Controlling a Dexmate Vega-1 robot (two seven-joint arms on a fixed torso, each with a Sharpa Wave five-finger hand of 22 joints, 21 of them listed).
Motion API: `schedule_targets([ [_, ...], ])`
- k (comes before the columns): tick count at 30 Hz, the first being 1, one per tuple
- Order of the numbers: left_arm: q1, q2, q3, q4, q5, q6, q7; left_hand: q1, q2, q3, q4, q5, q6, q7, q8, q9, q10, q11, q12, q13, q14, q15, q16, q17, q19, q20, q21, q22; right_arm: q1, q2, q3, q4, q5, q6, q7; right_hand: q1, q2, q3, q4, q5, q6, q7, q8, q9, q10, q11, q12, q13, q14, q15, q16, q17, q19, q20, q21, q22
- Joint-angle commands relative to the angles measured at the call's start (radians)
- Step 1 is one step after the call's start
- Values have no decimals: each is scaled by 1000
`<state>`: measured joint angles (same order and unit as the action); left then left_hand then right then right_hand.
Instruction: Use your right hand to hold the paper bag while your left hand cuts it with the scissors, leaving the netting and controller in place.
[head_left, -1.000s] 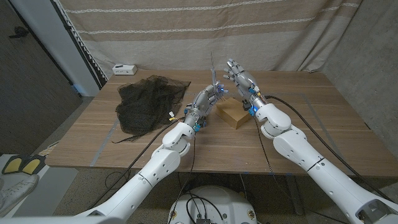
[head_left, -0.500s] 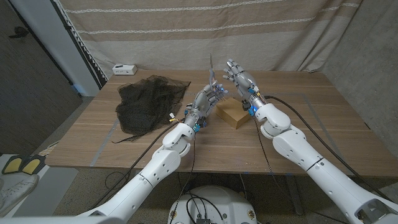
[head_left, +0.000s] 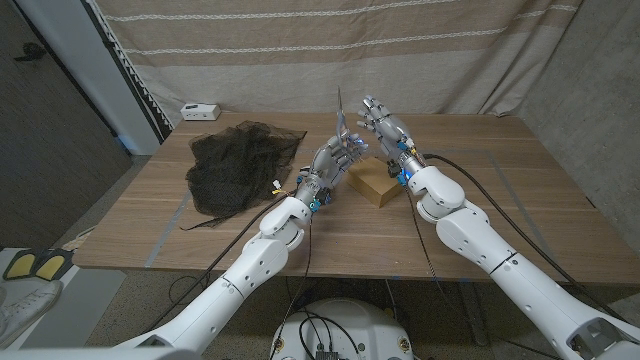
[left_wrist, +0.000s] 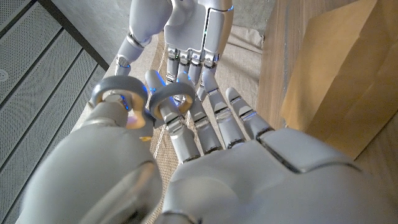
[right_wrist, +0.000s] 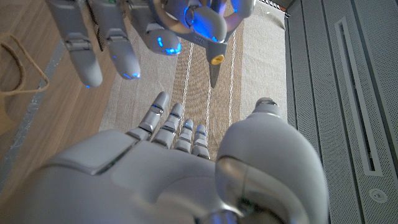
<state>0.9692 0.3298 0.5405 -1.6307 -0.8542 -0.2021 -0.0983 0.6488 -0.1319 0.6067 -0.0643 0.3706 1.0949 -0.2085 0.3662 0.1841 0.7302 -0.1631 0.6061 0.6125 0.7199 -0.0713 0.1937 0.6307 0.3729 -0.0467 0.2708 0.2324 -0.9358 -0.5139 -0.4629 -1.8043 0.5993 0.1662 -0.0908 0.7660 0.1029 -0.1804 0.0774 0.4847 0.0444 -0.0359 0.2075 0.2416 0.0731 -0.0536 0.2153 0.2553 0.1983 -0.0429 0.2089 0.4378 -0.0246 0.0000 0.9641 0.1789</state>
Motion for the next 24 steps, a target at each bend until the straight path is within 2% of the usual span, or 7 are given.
schedule_targets([
  [1, 2, 6, -2, -23, 1, 30, 39, 14, 17, 14, -2, 9, 23, -2, 5, 1, 61, -50, -9, -13, 1, -155, 2, -3, -2, -16, 6, 0, 4, 4, -3, 2, -7, 1, -3, -5, 1, -2, -4, 2, 3, 2, 5, 0, 3, 0, 9, -1, 8, -43, 4, 0, 4, -2, -6, 3],
  [5, 4, 5, -1, -28, 5, 31, 50, 20, 9, 22, -5, 11, 56, -4, 18, 13, 93, -49, -13, -29, 18, -155, 7, -13, 3, -20, 10, 0, 4, 2, -3, -2, -10, 1, -5, -5, 2, -2, -5, 1, 3, 3, 5, 0, 2, -1, 9, -1, 8, -44, 5, -2, 4, -2, -8, 3],
  [13, 6, 9, -1, -33, -4, 36, 41, -3, -17, 12, 1, 10, 68, -1, 19, 12, 110, -49, -16, -38, 28, -153, 8, -22, 2, -21, 11, 1, 1, 2, -3, -8, -8, -4, -8, -6, 2, -3, -6, 1, 3, 2, 6, -1, 2, 0, 10, -2, 9, -44, 5, -5, 4, -2, -10, 3],
  [18, 13, 10, -5, -49, -14, 51, 61, -26, 14, 23, 29, 10, 99, 7, 17, 2, 137, -49, -18, -50, 46, -155, 12, -28, 4, -24, 15, 3, 0, 4, -3, -9, -8, -1, -9, -7, 3, -4, -6, 1, 4, 3, 6, -1, 3, -2, 11, -2, 13, -45, 7, -7, 4, -1, -12, 4],
  [24, 15, 13, -3, -63, -8, 60, 84, -33, 31, 33, 42, 9, 110, 1, 13, 0, 153, -49, -15, -51, 57, -155, 14, -32, 9, -24, 18, 3, -2, 6, -4, -10, -12, 3, -11, -9, 4, -4, -7, 1, 7, 2, 8, -2, 6, -5, 13, -3, 16, -45, 8, -9, 4, -1, -14, 4],
])
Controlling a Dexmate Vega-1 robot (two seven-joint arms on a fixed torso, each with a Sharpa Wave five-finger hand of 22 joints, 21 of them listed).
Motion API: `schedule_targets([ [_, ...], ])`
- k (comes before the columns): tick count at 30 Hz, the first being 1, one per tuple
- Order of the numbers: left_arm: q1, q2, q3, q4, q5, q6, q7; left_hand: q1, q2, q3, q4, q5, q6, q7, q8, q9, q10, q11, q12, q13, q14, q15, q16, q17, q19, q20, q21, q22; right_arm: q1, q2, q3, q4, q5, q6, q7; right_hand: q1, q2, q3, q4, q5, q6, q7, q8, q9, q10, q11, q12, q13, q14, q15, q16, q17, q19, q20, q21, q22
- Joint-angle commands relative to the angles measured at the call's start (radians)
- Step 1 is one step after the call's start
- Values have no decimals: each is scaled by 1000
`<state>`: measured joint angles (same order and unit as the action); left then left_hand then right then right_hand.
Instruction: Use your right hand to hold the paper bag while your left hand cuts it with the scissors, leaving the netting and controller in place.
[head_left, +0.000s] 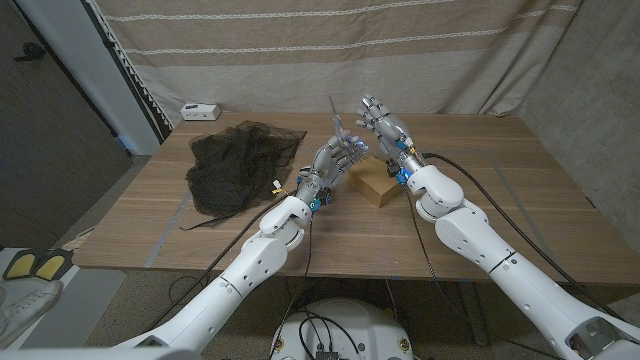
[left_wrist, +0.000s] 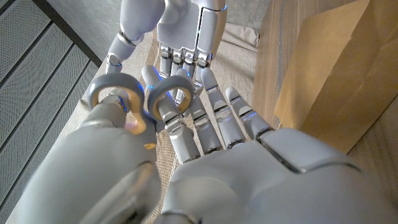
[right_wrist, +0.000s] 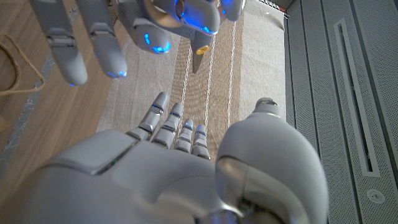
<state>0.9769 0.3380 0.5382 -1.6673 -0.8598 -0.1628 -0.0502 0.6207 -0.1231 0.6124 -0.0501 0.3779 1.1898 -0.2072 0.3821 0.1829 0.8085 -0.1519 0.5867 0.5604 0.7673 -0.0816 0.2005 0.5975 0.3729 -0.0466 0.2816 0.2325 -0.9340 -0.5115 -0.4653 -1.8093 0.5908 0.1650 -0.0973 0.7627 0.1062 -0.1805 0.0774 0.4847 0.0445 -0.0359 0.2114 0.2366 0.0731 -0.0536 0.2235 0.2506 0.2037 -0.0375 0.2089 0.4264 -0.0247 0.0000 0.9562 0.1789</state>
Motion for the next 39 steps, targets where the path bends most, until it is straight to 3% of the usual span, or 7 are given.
schedule_targets([
  [1, 8, 4, -2, -28, -5, 24, 38, -9, 24, 29, 31, 1, 20, 4, -1, 3, 80, -59, 7, 3, 11, -145, 7, 0, 9, -23, 8, 3, -3, 3, -2, -5, -7, 5, -6, -5, 0, -4, -7, 1, 8, 2, 4, 3, 6, -4, 5, 1, 10, -51, 8, 2, 5, -1, -6, 4],
  [11, 9, 0, -2, -27, -11, 25, 45, -40, 23, 32, 60, -2, 72, 17, 21, 11, 122, -58, 19, 3, 29, -145, 8, -8, 15, -28, 13, 4, -3, 2, -2, -3, -5, 6, -1, -7, 2, -5, -9, 1, 12, 2, 6, 3, 10, -5, 8, 1, 14, -55, 10, -2, 7, 0, -9, 4],
  [13, 14, -6, -3, -29, -8, 21, 59, -27, 22, 41, 52, -5, 92, 23, 25, 7, 136, -58, 22, 1, 34, -148, 8, -10, 17, -31, 13, 3, -4, 3, -1, -3, -2, 5, -1, -7, 2, -5, -10, 1, 12, 2, 6, 3, 10, -5, 8, 0, 14, -54, 10, -3, 7, 0, -10, 4],
  [15, 17, -10, -3, -29, -6, 16, 68, 4, 11, 58, 29, -14, 129, 60, 38, 7, 162, -56, 34, 3, 52, -148, 11, -14, 19, -32, 15, 2, -5, 3, 0, -2, -1, 6, -2, -7, 2, -5, -10, 1, 12, 2, 6, 3, 11, -6, 8, 0, 13, -55, 10, -3, 6, -1, -11, 4],
  [24, 25, -18, -4, -25, 26, -6, 108, 6, -11, 60, 20, -22, 124, 67, 45, 22, 171, -56, 44, 14, 66, -144, 11, -17, 19, -26, 18, 4, -6, 6, 1, 5, 7, 12, 5, -9, 3, -6, -11, 1, 13, 2, 7, 2, 9, -6, 9, -1, 13, -54, 10, -6, 5, 2, -14, 4],
  [29, 25, -19, -2, -20, 50, -11, 133, -22, -42, 52, 26, -28, 39, 34, -11, 3, 144, -58, 36, 14, 70, -144, 6, -22, 18, -22, 18, 5, -6, 7, 3, 7, 12, 13, 6, -10, 4, -6, -12, 0, 13, 1, 7, 2, 10, -8, 10, -1, 14, -52, 11, -8, 5, 3, -15, 4],
  [39, 19, -19, 3, -12, 64, -10, 135, -54, -59, 30, 15, -43, -52, 8, -86, -3, 104, -61, 17, 5, 38, -141, -4, -33, 11, -15, 14, 2, -7, 6, 7, 9, 12, 16, 4, -15, 5, -9, -12, 0, 13, 1, 7, 1, 9, -8, 10, -2, 15, -51, 11, -12, 4, 6, -20, 4],
])
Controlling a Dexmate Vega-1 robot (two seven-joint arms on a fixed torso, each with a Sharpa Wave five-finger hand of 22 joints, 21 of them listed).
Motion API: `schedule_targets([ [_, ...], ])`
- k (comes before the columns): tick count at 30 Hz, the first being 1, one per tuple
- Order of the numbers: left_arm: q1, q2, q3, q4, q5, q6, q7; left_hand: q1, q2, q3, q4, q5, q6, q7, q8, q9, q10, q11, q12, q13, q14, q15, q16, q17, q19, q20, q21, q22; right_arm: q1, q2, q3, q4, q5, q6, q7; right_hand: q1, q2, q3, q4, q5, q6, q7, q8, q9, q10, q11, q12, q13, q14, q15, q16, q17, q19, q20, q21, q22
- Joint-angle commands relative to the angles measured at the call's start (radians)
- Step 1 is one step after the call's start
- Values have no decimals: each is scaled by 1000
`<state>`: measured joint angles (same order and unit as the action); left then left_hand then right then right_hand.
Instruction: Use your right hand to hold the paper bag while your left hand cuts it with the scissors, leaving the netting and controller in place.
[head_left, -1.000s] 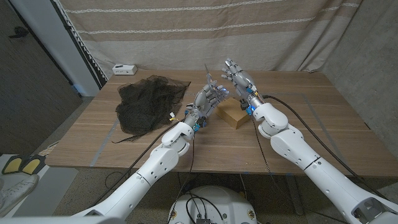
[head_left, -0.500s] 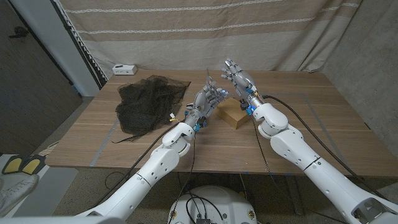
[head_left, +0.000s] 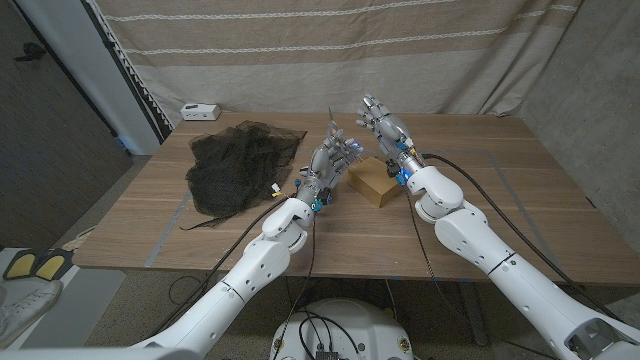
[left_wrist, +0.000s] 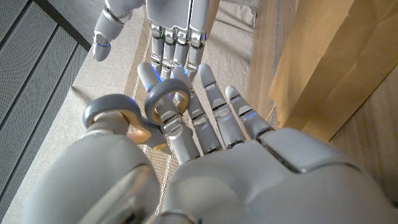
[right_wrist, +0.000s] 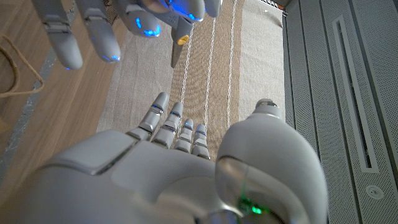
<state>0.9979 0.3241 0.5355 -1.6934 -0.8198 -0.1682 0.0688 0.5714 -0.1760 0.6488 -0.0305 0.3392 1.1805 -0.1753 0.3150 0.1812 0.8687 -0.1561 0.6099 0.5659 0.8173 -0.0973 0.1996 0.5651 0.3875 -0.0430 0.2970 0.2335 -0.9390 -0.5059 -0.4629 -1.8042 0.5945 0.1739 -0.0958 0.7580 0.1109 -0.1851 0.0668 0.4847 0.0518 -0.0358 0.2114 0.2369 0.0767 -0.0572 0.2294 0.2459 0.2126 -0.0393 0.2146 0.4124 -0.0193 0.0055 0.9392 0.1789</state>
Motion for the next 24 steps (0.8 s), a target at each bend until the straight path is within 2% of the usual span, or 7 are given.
schedule_targets([
  [1, -4, -6, 6, 16, 23, -5, 13, -5, -6, -7, -5, -5, -43, -23, -20, -1, 39, -56, -10, -3, -14, -126, -3, -1, -4, -18, -1, 1, -2, 0, 6, 4, 10, 7, 2, -10, 0, -4, -1, 0, 6, 2, 7, 1, 5, -5, 5, 3, 6, -49, 5, 1, -1, 1, -3, 4],
  [3, -6, -5, 7, 18, 23, -3, 10, -8, -4, -10, -9, -7, -55, -29, -34, -1, 25, -57, -20, -10, -24, -126, -4, -4, -4, -19, -2, 0, -1, 0, 7, 6, 8, 10, 3, -11, 1, -5, -1, 0, 5, 1, 7, 1, 2, -9, 3, 2, 4, -49, 5, 0, -1, 1, -4, 4],
  [11, -8, -5, 10, 15, 41, 1, 31, -12, 0, -13, -16, -11, -62, -35, -49, -1, 3, -57, -48, -34, -40, -126, -3, -8, -4, -18, -2, -1, 0, 3, 9, 12, 14, 15, 5, -15, 2, -6, -2, 0, 6, 1, 7, 0, 5, -7, 5, 2, 5, -49, 6, -3, -2, 3, -8, 4],
  [14, -7, -9, 10, 16, 48, -5, 38, -9, 5, -11, -19, -11, -64, -35, -53, -2, 7, -58, -56, -42, -42, -127, -1, -9, 0, -20, -1, -2, 0, 4, 10, 15, 14, 18, 7, -16, 2, -6, -2, -1, 5, 0, 7, 0, 6, -4, 6, 1, 5, -49, 6, -4, -2, 4, -9, 4],
  [15, -8, -9, 10, 16, 52, -5, 41, -2, 18, -3, -22, -11, -62, -32, -55, -2, 9, -58, -66, -52, -43, -129, 2, -9, 0, -19, -1, -2, 1, 4, 10, 17, 13, 20, 8, -16, 2, -6, -2, -1, 5, 0, 7, 0, 6, -5, 6, 1, 6, -49, 6, -4, -2, 3, -9, 4],
  [22, -8, -11, 11, 15, 62, -7, 53, 6, 22, 3, -27, -11, -50, -32, -54, -2, 18, -59, -77, -65, -44, -128, 6, -10, -1, -19, -1, -2, 3, 7, 10, 21, 13, 25, 10, -18, 3, -7, -2, -1, 4, 0, 7, 0, 5, -8, 6, 1, 6, -49, 6, -6, -1, 4, -11, 4],
  [24, -7, -14, 10, 17, 65, -14, 53, 21, 33, 21, -37, -13, -42, -36, -61, -2, 63, -59, -79, -73, -16, -129, 25, -6, 0, -20, -2, -5, 4, 7, 9, 23, 13, 27, 12, -19, 3, -7, -2, -1, 3, 0, 6, 0, 5, -7, 7, 0, 4, -50, 6, -7, -1, 4, -12, 4],
])
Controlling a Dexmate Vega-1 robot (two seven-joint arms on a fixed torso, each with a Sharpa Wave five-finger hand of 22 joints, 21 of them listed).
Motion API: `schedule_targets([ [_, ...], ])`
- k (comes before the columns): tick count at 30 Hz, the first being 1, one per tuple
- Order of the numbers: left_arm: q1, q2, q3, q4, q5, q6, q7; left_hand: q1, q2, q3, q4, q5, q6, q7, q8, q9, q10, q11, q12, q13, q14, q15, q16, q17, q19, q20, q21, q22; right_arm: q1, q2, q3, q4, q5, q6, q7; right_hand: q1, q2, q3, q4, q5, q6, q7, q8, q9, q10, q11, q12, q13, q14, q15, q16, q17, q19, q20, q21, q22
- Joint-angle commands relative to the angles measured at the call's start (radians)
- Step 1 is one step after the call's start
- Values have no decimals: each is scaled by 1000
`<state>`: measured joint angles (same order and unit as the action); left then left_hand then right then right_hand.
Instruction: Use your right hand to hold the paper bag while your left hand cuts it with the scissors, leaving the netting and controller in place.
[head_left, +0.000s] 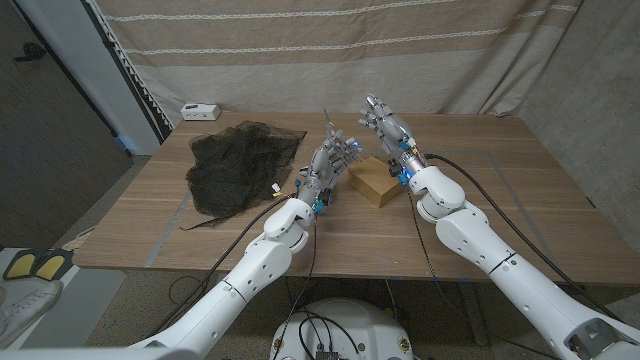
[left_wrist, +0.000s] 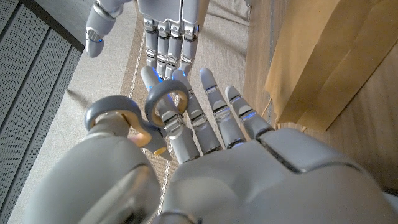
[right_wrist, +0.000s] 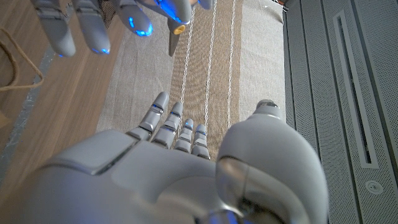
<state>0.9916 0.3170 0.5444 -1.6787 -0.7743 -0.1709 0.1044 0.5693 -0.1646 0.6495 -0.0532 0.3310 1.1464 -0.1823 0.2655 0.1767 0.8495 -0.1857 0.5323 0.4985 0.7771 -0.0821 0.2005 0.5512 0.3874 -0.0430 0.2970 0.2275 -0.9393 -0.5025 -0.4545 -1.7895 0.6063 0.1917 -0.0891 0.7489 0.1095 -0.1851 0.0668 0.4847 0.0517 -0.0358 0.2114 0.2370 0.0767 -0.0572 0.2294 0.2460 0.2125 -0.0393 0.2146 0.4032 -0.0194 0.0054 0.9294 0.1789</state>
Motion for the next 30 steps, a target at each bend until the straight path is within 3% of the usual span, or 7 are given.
schedule_targets([
  [1, -1, -7, 1, 2, 19, -12, 17, 23, 22, 21, -15, -5, -8, -29, -12, 3, 83, -29, -2, -5, 25, -144, 25, 8, -1, -20, -2, 1, 4, 5, 1, 8, 2, 9, 4, -10, 5, -7, -3, -1, 2, -1, 6, -1, 4, -6, 7, 0, 5, -50, 6, 2, -1, 4, -2, 4],
  [8, -4, -10, 2, 8, 22, -15, 15, 53, 26, 36, -37, -8, -18, -29, -35, 3, 120, -26, 25, 21, 68, -149, 54, 29, -3, -23, -4, 3, 2, 5, 2, 4, -1, 8, -2, -12, 5, -8, -3, -1, 3, 0, 7, -1, 2, -6, 6, 0, 4, -49, 6, -1, -1, 4, -5, 4],
  [13, -6, -12, 3, 12, 22, -17, 10, 75, 21, 18, -58, -19, -18, -29, -50, 5, 131, -25, 48, 51, 89, -147, 91, 70, -6, -24, -5, 8, 0, 4, 2, 2, -5, 9, -4, -13, 6, -9, -4, -1, 2, -1, 7, -1, 0, -8, 6, -1, 3, -47, 6, -3, -1, 5, -7, 4],
  [30, -10, -17, 5, 16, 29, -2, 35, 93, 23, 4, -69, -24, -24, -30, -67, 7, 127, -24, 90, 113, 75, -146, 107, 112, -12, -23, -6, 14, -4, 2, 3, -11, -13, 9, -13, -15, 7, -10, -7, -1, 1, -1, 6, -2, 1, -8, 8, -2, 4, -48, 7, -9, -1, 4, -13, 4],
])
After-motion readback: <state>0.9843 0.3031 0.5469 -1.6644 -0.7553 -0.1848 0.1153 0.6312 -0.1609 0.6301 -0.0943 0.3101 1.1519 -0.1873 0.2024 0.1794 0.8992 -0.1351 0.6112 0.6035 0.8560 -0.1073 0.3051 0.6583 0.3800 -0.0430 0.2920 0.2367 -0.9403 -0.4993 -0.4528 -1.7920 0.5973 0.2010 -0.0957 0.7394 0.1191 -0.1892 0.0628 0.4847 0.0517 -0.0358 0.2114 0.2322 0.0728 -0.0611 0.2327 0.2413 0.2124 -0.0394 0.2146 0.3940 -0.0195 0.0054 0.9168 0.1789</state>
